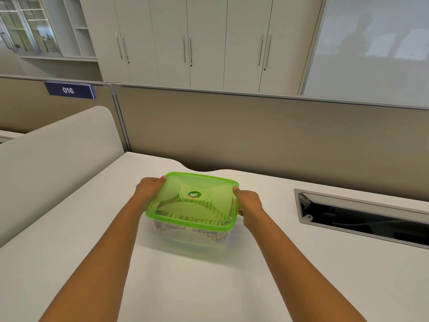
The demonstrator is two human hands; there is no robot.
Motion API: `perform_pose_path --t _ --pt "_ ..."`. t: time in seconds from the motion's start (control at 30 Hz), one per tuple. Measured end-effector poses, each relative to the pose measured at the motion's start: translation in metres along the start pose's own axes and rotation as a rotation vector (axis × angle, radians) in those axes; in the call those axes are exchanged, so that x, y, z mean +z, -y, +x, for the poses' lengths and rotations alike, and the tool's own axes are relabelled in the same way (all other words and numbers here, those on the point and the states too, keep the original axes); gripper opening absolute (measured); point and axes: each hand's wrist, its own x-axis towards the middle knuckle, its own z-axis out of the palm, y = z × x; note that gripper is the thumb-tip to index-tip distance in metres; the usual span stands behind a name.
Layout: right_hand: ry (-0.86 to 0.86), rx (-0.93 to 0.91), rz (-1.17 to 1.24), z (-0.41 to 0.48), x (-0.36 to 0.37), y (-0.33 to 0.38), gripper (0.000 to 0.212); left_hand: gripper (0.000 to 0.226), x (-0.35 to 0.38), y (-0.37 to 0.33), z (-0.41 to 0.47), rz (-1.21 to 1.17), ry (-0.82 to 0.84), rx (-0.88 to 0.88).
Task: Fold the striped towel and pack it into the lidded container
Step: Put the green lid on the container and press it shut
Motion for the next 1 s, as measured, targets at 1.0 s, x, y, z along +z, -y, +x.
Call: perform_pose_path --t 1.0 --pt "0.073 0.161 0.226 0.0033 0.0048 0.0003 0.013 0.022 0.0103 0.0080 0.0093 -0.117 0.062 -0.020"
